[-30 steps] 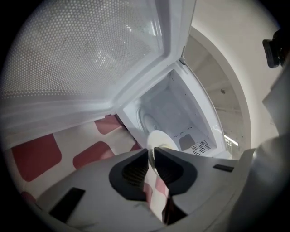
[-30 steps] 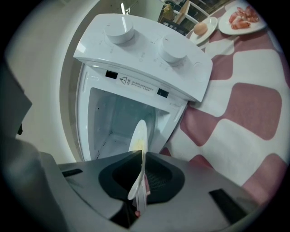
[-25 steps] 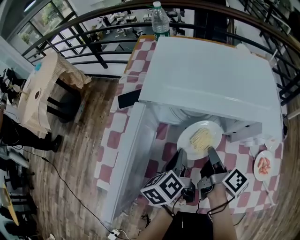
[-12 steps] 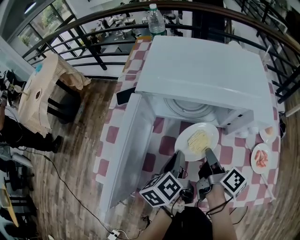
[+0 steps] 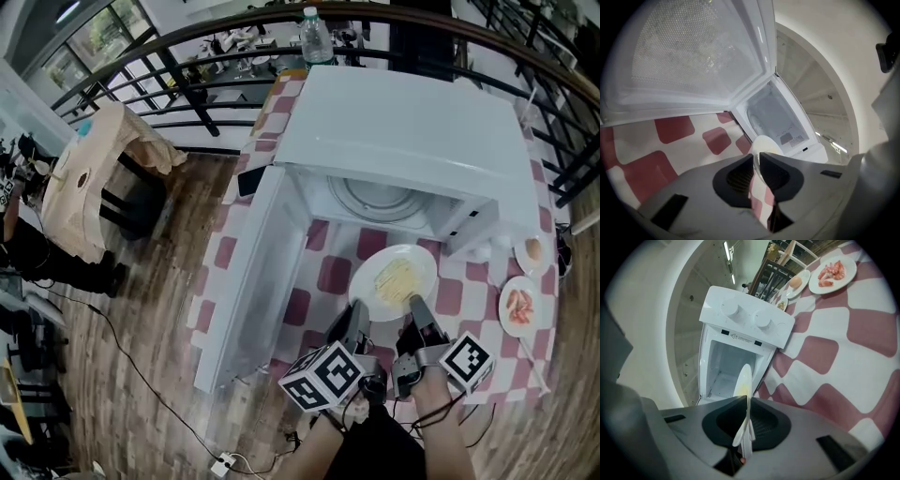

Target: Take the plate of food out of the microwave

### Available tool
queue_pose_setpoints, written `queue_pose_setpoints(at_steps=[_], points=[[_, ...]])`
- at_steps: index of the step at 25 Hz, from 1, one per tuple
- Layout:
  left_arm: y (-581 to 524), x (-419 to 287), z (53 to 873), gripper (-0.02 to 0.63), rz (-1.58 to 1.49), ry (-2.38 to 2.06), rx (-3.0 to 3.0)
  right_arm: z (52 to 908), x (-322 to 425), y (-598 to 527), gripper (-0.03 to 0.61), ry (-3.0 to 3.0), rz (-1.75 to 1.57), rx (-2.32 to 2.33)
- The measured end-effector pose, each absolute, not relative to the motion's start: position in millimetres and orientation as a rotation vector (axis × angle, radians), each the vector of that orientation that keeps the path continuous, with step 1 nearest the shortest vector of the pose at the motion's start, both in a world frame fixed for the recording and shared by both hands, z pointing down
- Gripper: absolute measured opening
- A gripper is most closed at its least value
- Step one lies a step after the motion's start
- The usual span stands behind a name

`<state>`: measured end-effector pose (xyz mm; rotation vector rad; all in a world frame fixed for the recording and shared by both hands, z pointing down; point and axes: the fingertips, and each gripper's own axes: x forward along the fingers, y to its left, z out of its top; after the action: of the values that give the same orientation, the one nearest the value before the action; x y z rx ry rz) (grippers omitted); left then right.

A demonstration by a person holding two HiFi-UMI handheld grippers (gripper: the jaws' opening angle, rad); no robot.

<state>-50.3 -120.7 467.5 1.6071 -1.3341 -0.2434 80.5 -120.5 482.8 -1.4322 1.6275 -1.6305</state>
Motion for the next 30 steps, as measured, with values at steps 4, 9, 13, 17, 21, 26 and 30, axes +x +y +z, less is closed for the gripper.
queue_pose_setpoints(at_steps=[4, 9, 13, 17, 21, 26, 30], points=[[-105.4, -47.8, 466.7, 0.057, -0.249, -1.345, 1.6, 482.4, 82.7, -106.6, 0.032, 1.634, -1.638, -1.421], [-84.8, -46.1, 465.3, 0.057, -0.252, -1.357, 1.591, 481.9, 84.5, -88.1, 0.032, 1.641, -1.654, -1.406], [-70.3, -43.1, 461.9, 0.057, -0.263, -1.371, 1.584, 478.8, 86.5, -75.2, 0.032, 1.646, -1.663, -1.39], [-56.3, -41.4, 458.4, 0.055, -0.275, -1.385, 1.575, 474.6, 87.7, -63.6, 0.032, 1.666, -1.667, -1.379], [-40.7, -40.5, 454.0, 0.057, -0.286, -1.398, 1.569, 469.8, 89.1, -50.0, 0.032, 1.687, -1.664, -1.373], [-22.9, -39.0, 451.7, 0.057, -0.298, -1.406, 1.568, 467.4, 90.3, -33.6, 0.032, 1.692, -1.666, -1.362], [-9.2, -38.3, 450.6, 0.055, -0.3, -1.41, 1.566, 466.7, 91.0, -20.1, 0.032, 1.687, -1.67, -1.357]])
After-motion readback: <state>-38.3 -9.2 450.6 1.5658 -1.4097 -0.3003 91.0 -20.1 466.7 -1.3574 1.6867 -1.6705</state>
